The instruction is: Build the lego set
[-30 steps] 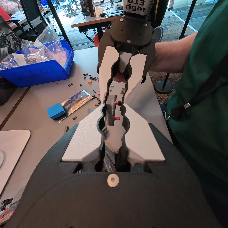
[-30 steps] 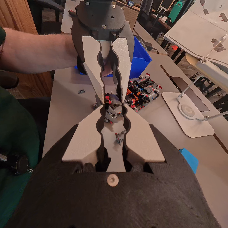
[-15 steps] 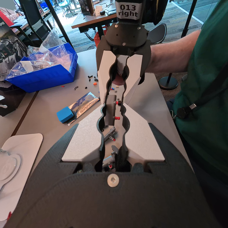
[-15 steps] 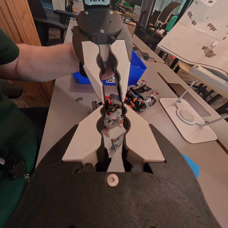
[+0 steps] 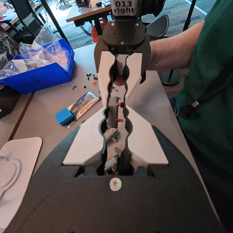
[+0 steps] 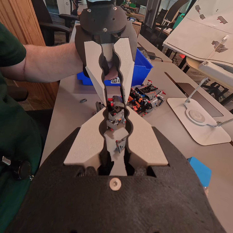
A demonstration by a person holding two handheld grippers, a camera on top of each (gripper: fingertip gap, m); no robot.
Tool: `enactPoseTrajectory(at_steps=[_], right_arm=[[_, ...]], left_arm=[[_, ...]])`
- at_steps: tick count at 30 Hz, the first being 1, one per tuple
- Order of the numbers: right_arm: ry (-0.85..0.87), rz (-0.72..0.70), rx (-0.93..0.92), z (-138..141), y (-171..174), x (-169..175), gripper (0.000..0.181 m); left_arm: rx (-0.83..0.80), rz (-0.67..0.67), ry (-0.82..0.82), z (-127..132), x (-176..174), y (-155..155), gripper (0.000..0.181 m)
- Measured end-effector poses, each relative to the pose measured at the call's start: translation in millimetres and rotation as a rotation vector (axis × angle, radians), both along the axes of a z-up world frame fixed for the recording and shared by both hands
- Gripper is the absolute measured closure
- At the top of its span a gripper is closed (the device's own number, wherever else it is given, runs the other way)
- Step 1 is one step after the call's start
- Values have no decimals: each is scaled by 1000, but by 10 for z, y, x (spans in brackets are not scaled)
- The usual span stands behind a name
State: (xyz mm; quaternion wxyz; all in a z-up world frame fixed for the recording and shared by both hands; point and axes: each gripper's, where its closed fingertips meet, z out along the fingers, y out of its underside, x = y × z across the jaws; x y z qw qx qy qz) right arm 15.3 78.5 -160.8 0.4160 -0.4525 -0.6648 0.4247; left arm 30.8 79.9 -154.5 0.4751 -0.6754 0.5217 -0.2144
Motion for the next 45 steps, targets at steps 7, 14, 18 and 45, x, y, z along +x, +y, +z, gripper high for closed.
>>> enactPoseTrajectory(at_steps=[7,14,18,45], right_arm=[[0,25,-1,-4,-18,4,159],[-2,31,13,-14,-6,3,159],[7,42,16,-6,-15,14,159],[3,56,63,-93,9,181,160]], left_arm=[[-65,-40,-6,8,-5,-22,160],[-126,-50,-31,5,-3,-14,161],[-158,-56,-47,15,8,-21,161],[-182,-89,101,-79,176,-2,162]])
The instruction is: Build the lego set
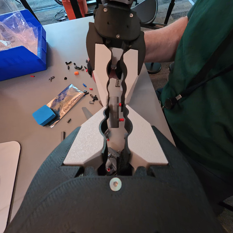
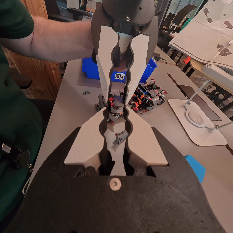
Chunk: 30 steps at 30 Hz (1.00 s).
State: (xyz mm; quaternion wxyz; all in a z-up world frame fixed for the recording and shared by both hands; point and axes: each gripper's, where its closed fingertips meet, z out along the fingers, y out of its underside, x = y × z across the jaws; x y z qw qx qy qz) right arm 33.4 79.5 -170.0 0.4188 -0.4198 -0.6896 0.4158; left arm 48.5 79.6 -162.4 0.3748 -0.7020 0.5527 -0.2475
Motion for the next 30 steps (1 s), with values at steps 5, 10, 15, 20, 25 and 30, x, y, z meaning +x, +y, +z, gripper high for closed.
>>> enactPoseTrajectory(at_steps=[5,10,15,20,25,30], right_arm=[[10,-1,-11,0,12,31,160],[-14,-6,-16,-54,22,50,161],[-2,-3,-11,-80,5,84,160],[18,2,-32,-98,-10,112,160],[32,3,-42,-100,2,128,161],[32,0,-68,-140,23,128,160]], left_arm=[[-1,-8,24,-6,31,10,162],[-3,-13,69,-60,46,23,162],[-52,-37,90,-94,82,-5,162],[-92,-59,100,-107,104,-13,162],[-121,-55,91,-100,120,13,165],[-118,-48,125,-145,118,29,164]])
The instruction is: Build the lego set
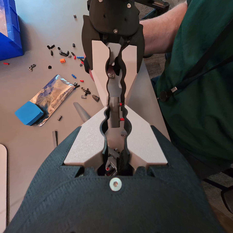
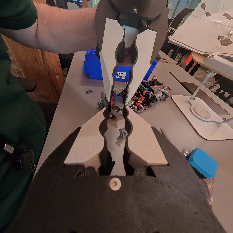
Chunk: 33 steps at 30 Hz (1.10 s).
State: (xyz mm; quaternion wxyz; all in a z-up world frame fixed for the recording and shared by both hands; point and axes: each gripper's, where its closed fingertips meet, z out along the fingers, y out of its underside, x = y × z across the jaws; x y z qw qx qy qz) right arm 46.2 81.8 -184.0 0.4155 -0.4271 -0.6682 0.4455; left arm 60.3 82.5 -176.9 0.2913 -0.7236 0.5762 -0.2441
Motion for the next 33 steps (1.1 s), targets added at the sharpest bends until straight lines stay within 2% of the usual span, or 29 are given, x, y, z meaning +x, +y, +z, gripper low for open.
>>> enactPoseTrajectory(at_steps=[4,6,33], right_arm=[[13,-1,-21,13,24,7,160],[11,6,-17,5,14,9,160],[-6,-15,-36,-44,94,27,162]], left_arm=[[-42,-12,-34,17,17,-25,153],[-18,-3,-15,4,7,13,164],[20,28,11,-47,31,93,163]])
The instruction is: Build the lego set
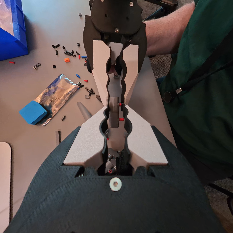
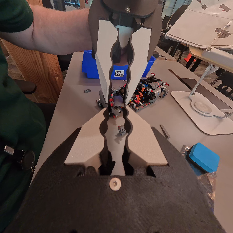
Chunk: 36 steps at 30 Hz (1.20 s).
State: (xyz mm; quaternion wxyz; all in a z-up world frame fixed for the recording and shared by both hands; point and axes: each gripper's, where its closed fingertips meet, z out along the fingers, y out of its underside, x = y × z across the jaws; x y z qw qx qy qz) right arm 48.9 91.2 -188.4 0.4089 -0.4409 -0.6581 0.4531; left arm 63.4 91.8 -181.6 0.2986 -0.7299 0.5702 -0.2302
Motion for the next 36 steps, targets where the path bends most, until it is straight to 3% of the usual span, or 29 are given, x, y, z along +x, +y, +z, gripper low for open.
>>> enactPoseTrajectory(at_steps=[12,20,25,31,34,36], right_arm=[[-1,-11,-7,-25,18,33,165],[87,-3,-213,42,-52,157,164],[62,7,-217,-9,-289,236,164],[32,-95,-253,-158,-420,417,160],[6,-205,-273,-214,-275,569,152],[-32,-352,-262,-290,-1,686,164]], left_arm=[[4,12,0,-22,45,14,166],[-22,60,-66,-61,57,-82,152],[-6,44,-86,-139,189,-294,168],[-33,89,-167,-286,345,-406,168],[-37,155,-192,-337,320,-338,168],[-24,218,-185,-381,264,-246,168]])
